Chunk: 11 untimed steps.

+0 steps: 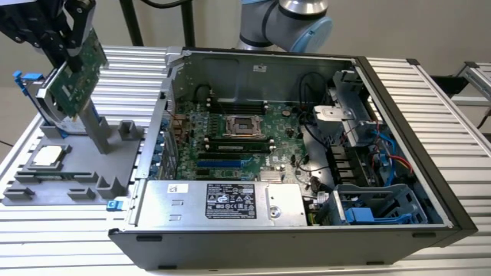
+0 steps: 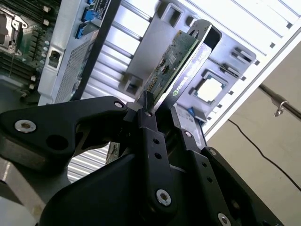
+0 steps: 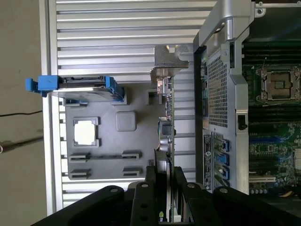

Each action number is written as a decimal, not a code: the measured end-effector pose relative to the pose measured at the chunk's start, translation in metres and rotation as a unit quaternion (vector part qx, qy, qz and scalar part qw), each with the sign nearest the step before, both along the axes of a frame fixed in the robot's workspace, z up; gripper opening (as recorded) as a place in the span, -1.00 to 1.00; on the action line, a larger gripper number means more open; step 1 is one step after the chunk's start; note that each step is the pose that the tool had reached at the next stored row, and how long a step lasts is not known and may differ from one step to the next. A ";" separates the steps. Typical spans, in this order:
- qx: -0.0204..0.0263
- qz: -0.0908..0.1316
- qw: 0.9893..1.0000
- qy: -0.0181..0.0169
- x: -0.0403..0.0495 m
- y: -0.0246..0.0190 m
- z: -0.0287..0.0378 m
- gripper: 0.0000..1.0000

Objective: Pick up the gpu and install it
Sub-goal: 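Pick up the gpu and move the gpu toward the slot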

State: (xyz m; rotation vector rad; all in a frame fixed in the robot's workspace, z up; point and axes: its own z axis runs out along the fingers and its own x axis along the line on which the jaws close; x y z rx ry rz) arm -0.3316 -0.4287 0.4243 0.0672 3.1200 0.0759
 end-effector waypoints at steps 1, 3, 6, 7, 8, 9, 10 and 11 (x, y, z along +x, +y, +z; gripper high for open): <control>0.000 0.000 1.000 0.000 0.0000 0.0000 0.0006 -1.00; 0.000 0.000 1.000 0.000 0.0000 0.0000 0.0018 -1.00; 0.000 0.000 1.000 0.000 0.0000 0.0000 0.0032 -1.00; 0.000 0.000 1.000 0.000 0.0000 0.0000 0.0036 -1.00; 0.000 0.000 1.000 0.000 0.0000 0.0000 0.0040 -1.00; 0.000 0.000 1.000 0.000 0.0000 0.0000 0.0044 -1.00; 0.000 0.000 1.000 0.000 0.0000 0.0000 0.0048 -1.00; 0.000 0.000 1.000 0.000 0.0000 0.0000 0.0052 -1.00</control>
